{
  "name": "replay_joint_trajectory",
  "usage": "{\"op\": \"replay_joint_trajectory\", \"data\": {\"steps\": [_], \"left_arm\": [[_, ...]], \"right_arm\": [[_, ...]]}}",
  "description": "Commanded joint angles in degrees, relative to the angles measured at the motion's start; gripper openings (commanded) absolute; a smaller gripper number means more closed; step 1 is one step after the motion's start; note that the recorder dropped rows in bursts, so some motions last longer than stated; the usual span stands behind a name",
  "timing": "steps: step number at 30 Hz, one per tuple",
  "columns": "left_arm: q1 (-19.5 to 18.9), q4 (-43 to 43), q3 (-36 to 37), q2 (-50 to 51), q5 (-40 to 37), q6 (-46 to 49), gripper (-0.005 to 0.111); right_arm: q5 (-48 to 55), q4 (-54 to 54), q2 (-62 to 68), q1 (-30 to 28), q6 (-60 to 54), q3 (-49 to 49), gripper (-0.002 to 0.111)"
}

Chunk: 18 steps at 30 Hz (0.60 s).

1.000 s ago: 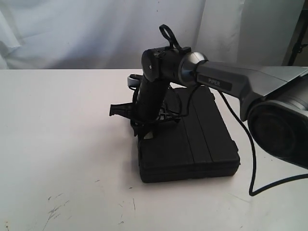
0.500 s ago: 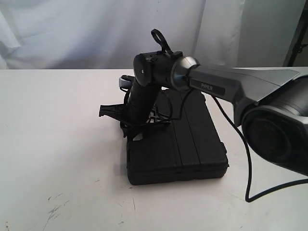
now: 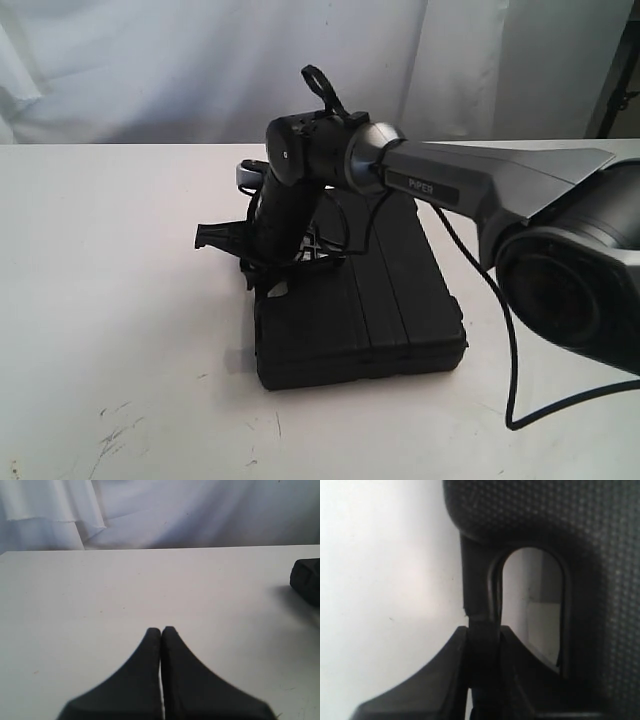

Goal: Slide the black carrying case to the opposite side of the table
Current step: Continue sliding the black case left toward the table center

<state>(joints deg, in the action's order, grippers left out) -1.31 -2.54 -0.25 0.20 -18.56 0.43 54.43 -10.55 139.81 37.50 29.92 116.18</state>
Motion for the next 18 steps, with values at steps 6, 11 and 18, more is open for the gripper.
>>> {"op": "replay_joint_trajectory", "data": {"steps": [6,11,18], "left_arm": [[-0.02,0.33,0.25,-0.2,0.35,0.01,0.0],[-0.02,0.33,0.25,-0.2,0.35,0.01,0.0],[-0.02,0.33,0.25,-0.2,0.35,0.01,0.0]], "right_arm": [[-5.0,4.06,-0.93,2.03,4.84,0.28,0.0],[-8.19,3.95,-0.76,2.49,7.42,0.28,0.0],[-9.75,3.74,0.12,3.76,8.21,0.28,0.0]]}}
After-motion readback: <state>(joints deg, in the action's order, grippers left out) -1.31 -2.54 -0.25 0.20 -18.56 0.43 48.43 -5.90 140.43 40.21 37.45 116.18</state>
